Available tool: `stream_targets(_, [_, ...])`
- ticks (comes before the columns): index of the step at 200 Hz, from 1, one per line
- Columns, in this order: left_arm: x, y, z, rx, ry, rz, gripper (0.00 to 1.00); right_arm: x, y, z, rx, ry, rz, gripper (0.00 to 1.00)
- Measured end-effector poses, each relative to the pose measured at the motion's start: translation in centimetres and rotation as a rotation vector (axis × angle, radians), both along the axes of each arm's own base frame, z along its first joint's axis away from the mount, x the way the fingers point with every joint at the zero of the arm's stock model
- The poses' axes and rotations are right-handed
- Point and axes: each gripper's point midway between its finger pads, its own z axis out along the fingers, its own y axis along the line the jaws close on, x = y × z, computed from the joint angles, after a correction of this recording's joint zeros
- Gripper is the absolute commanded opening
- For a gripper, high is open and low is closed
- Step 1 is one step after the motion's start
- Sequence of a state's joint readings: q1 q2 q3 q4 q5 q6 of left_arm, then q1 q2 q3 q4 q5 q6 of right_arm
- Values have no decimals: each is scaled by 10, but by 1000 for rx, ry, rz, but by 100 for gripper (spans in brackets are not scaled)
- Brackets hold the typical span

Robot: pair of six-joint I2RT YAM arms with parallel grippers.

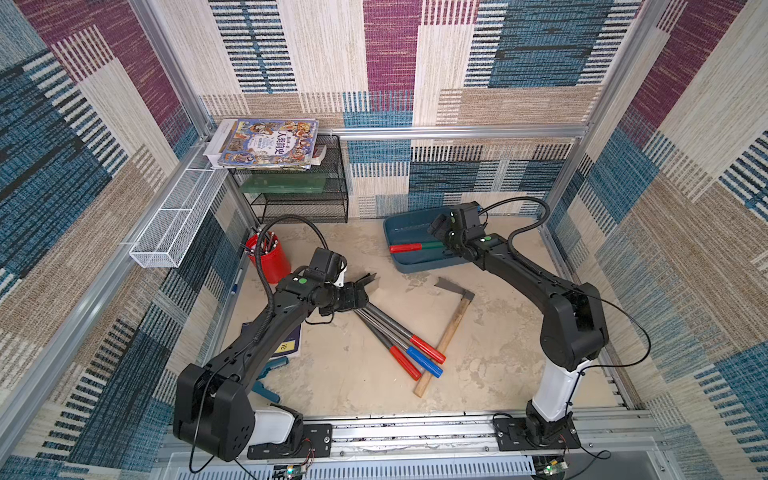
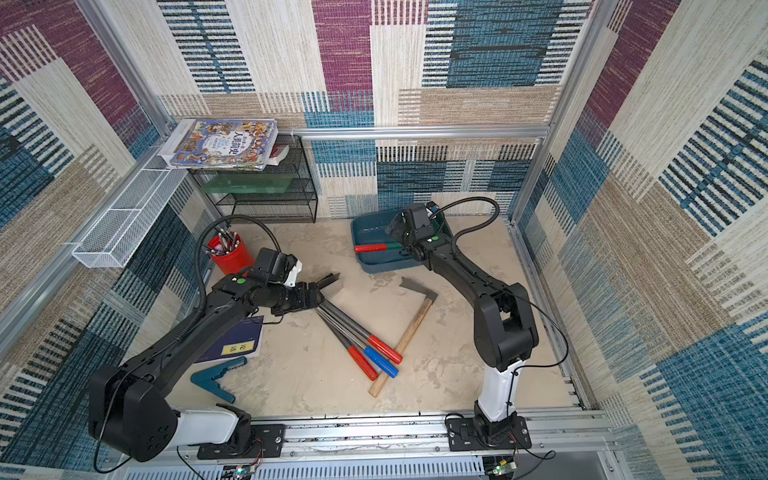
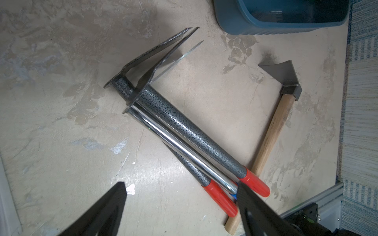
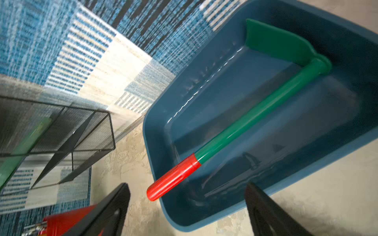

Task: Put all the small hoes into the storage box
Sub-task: Pick up the hoe from the center of the board.

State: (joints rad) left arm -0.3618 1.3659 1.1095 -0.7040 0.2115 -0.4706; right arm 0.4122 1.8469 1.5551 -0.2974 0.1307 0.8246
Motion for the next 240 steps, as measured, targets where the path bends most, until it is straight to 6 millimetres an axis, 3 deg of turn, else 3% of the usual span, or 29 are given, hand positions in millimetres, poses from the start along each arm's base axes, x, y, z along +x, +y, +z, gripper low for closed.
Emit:
stream_targets(30, [1, 0, 0, 0, -2, 0, 91, -5, 12, 6, -66, -16, 70, 96])
stream_targets(65, [4, 3, 0, 18, -13, 13, 97, -12, 27, 5, -151, -6, 165, 99])
stream_targets(240, [-9, 14, -9, 34, -2, 61, 99, -119, 118, -42, -548, 23, 767, 86])
